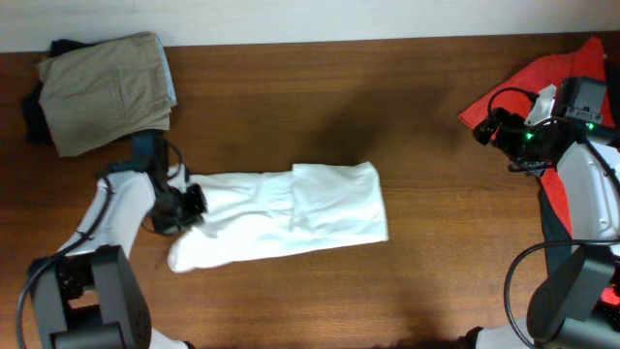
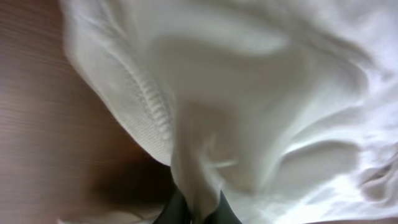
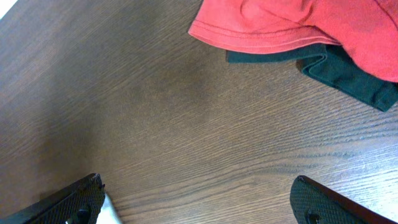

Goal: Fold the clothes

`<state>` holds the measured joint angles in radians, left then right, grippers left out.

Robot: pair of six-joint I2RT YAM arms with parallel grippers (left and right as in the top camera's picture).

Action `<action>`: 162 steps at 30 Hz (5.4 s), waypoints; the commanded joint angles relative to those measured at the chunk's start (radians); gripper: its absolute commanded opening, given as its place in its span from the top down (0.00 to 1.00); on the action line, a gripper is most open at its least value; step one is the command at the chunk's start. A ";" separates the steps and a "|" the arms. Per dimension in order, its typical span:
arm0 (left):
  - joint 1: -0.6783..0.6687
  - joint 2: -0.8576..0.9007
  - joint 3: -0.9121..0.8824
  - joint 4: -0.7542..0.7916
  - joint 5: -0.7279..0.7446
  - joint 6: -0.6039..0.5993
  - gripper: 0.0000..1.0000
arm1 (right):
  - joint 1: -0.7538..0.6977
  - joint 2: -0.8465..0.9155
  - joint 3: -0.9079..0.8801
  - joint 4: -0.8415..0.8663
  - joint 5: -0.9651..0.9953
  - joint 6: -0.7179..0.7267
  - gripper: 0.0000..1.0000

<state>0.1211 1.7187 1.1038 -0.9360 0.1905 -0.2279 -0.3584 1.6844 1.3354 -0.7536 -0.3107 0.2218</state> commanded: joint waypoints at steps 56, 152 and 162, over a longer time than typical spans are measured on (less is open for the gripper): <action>-0.720 0.206 0.303 0.169 -0.025 -0.064 0.89 | 0.000 -0.011 0.019 0.003 0.006 0.004 0.01; -0.647 0.409 0.716 -0.064 0.058 0.035 0.93 | 0.000 -0.011 0.019 0.003 0.006 0.004 0.01; -0.750 0.467 0.716 0.019 0.121 0.016 0.86 | 0.000 -0.011 0.019 0.003 0.006 0.004 0.01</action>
<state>-0.5877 2.1345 1.8030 -0.9199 0.2783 -0.2058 -0.3584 1.6844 1.3354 -0.7536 -0.3107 0.2279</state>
